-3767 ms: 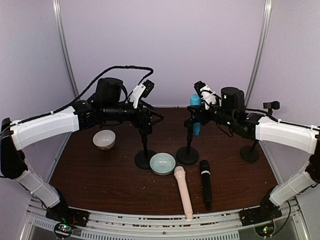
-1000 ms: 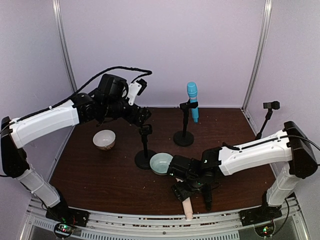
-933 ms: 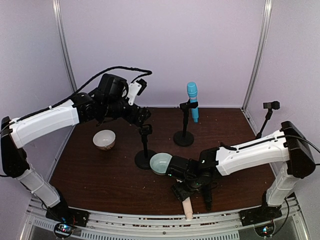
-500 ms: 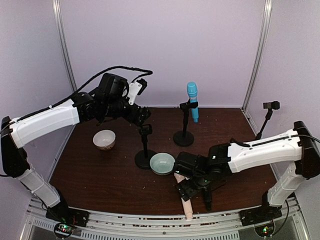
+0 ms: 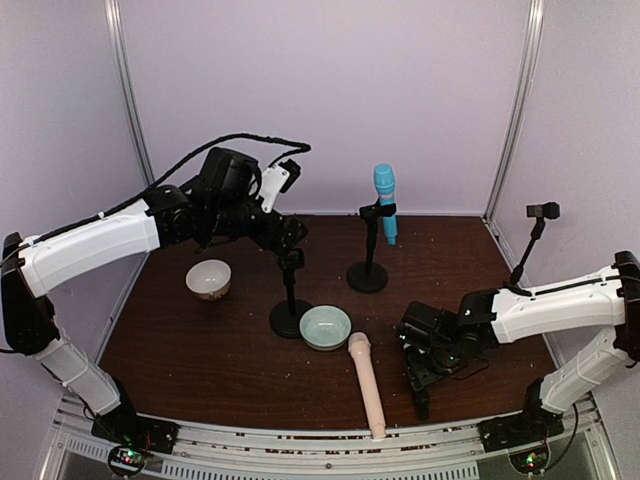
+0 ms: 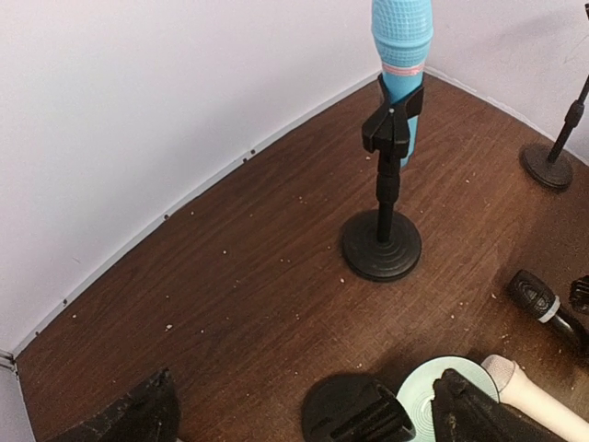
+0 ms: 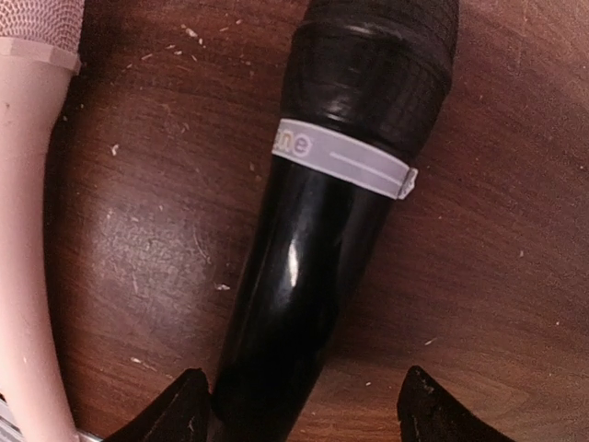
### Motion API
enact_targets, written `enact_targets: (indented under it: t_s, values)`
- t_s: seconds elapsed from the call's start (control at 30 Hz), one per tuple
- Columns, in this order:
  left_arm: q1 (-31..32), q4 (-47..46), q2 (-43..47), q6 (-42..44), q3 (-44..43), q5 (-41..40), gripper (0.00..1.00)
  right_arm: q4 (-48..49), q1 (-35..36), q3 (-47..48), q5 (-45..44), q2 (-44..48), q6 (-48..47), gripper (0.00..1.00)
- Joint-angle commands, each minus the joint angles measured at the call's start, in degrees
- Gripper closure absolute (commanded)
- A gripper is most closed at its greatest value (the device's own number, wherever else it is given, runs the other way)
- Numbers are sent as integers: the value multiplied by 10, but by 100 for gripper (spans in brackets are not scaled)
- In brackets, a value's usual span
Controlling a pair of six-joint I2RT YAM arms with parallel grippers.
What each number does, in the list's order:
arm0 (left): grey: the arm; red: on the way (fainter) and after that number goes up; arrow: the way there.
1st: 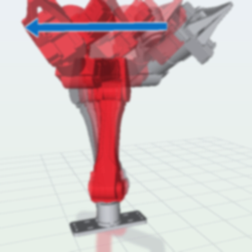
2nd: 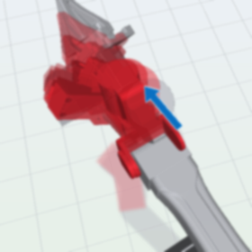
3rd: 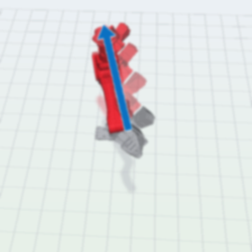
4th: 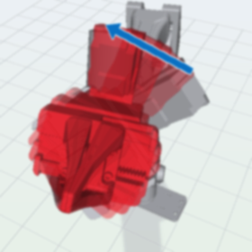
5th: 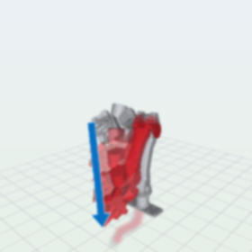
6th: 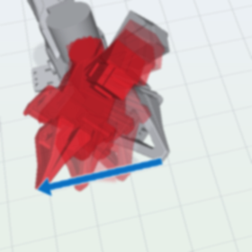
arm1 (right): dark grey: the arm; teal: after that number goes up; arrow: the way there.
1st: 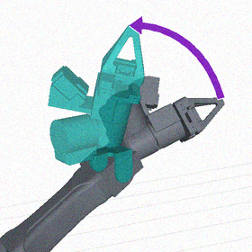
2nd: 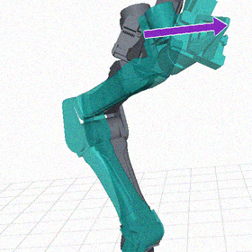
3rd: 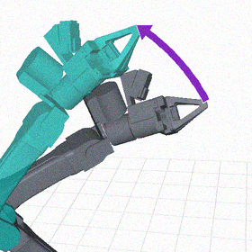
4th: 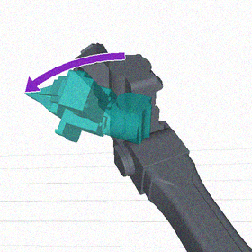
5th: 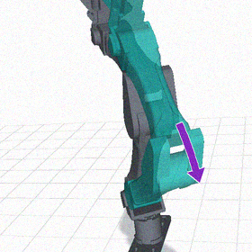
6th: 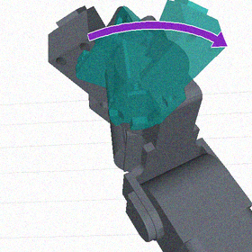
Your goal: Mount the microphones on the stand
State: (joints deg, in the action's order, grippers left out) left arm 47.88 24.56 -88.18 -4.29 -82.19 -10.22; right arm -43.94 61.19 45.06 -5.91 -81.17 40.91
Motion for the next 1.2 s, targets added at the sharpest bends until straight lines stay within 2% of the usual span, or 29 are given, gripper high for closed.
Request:
enact_targets:
  t_s: [0.0,0.13,0.2,0.43,0.53,0.73,0.87,0.97,1.07,1.17]
  values:
    - [8,-12,13,9,-16,0,2,29,-7,-7,2,-25,1,30]
    - [16,-11,13,20,-14,-14,2,43,-8,-1,5,-35,-1,31]
    - [21,-12,13,28,-13,-23,2,53,-12,-1,9,-47,-6,35]
    - [33,-13,12,39,-11,-36,2,77,-17,1,37,-85,-17,71]
    - [34,-13,12,39,-12,-32,2,54,-18,7,23,-50,-11,76]
    - [35,-28,24,29,-1,-22,2,25,-18,23,-17,112,-17,79]
    - [37,-61,48,17,19,23,2,140,-18,-13,25,253,-50,84]
    - [53,-152,96,51,83,82,2,274,-18,-63,69,334,-93,85]
    - [101,-222,142,83,135,163,2,408,-18,-104,125,379,-155,81]
    - [135,-275,155,61,160,219,2,465,-18,-99,185,379,-199,80]
